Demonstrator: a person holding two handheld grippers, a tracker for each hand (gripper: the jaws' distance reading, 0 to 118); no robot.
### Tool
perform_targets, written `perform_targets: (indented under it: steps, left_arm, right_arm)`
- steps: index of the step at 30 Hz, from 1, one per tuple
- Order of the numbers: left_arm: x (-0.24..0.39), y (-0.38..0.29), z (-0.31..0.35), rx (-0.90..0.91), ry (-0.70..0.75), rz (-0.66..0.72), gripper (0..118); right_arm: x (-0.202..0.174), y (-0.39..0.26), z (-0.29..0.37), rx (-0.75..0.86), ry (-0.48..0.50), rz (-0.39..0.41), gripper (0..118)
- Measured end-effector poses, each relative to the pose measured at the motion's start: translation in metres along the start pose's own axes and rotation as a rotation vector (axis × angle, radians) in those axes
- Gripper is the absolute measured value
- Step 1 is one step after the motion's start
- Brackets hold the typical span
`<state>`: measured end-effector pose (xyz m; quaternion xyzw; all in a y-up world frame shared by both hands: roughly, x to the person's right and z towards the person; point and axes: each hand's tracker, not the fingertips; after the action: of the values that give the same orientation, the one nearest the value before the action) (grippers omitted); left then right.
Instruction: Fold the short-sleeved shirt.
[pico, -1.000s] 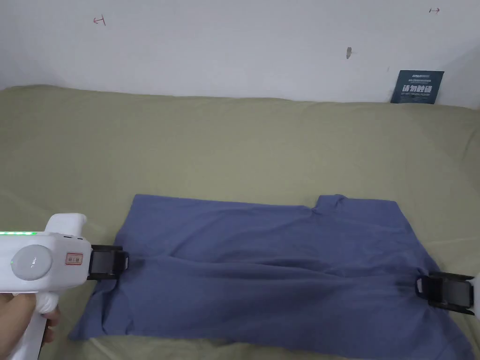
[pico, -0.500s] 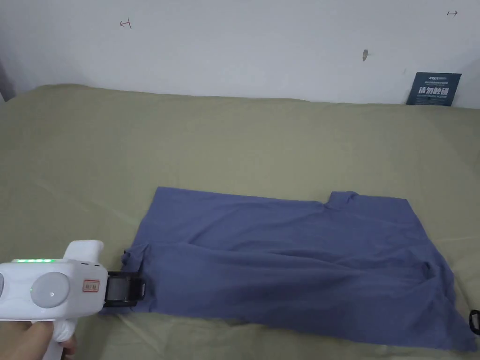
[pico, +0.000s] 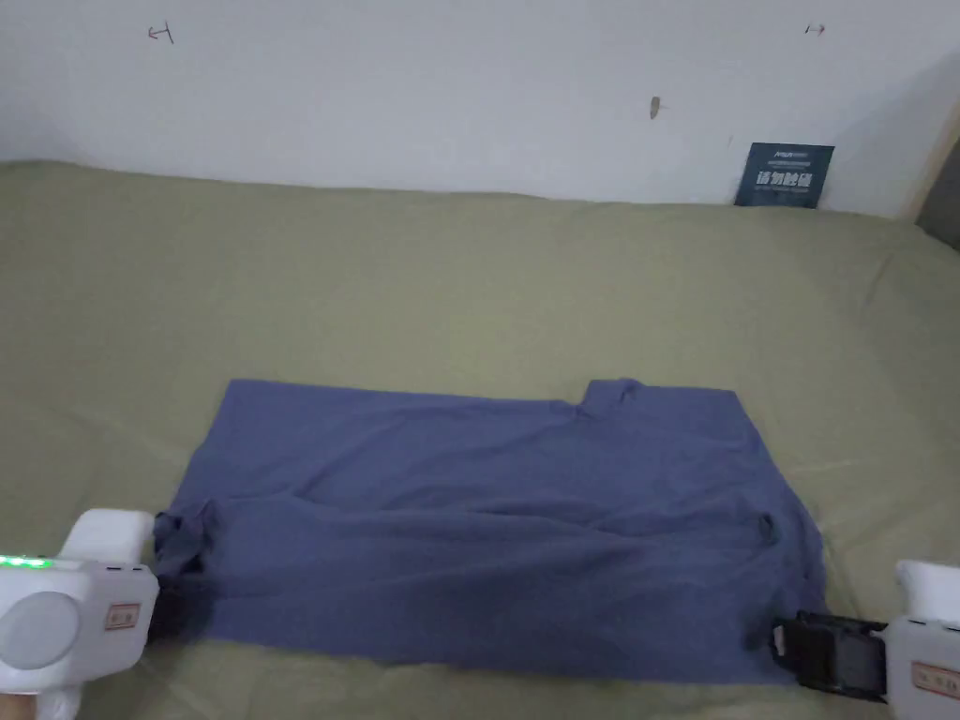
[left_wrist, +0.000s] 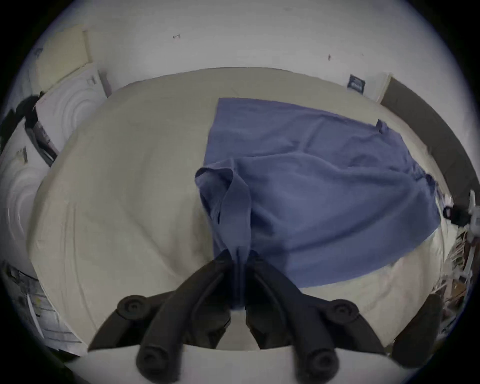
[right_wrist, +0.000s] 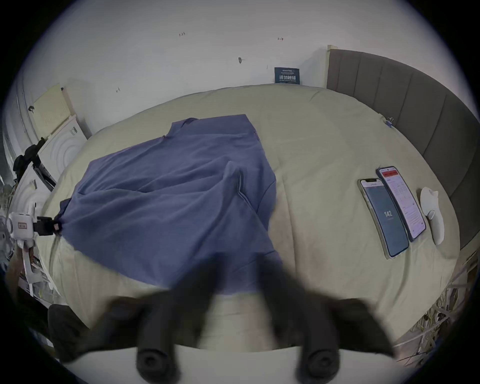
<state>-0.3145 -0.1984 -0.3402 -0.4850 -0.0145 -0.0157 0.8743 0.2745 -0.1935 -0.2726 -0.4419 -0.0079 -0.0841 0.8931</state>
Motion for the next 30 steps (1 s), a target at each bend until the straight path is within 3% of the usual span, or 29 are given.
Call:
perform_targets:
  steps: [1, 2, 4, 6, 7, 8, 9, 10, 16, 30]
  left_arm:
    - [-0.002, -0.001, 0.000, 0.002, -0.004, 0.009, 10]
    - [-0.003, -0.002, 0.000, 0.003, -0.010, 0.020, 10]
    - [-0.005, -0.002, 0.001, 0.001, -0.018, 0.037, 10]
    - [-0.006, -0.003, 0.001, -0.001, -0.021, 0.047, 10]
    - [-0.006, -0.002, 0.002, 0.001, -0.020, 0.050, 10]
    - [-0.005, -0.002, 0.002, 0.001, -0.020, 0.050, 10]
    - [-0.005, -0.002, 0.003, 0.001, -0.018, 0.051, 10]
    - [-0.005, -0.003, 0.005, 0.009, -0.006, 0.055, 10]
    - [-0.008, -0.006, 0.026, 0.028, 0.004, 0.053, 10]
    - [-0.021, -0.089, 0.100, 0.022, -0.044, 0.089, 10]
  right_arm:
    - [-0.003, 0.000, -0.005, 0.041, -0.018, -0.010, 106]
    - [-0.005, 0.000, -0.013, 0.009, -0.020, 0.002, 116]
    - [-0.002, 0.002, -0.030, -0.011, -0.024, 0.002, 107]
    - [-0.007, -0.001, -0.014, -0.014, -0.026, -0.005, 106]
    - [-0.007, 0.000, -0.015, -0.028, -0.024, -0.006, 93]
    - [-0.008, -0.001, -0.017, -0.040, -0.036, -0.005, 66]
    - [-0.009, -0.004, -0.016, -0.029, -0.020, -0.006, 27]
    - [-0.011, -0.004, -0.013, -0.032, -0.023, -0.002, 4]
    - [0.003, -0.009, 0.019, 0.040, -0.001, -0.051, 3]
    - [0.001, -0.078, 0.104, 0.063, 0.016, 0.011, 3]
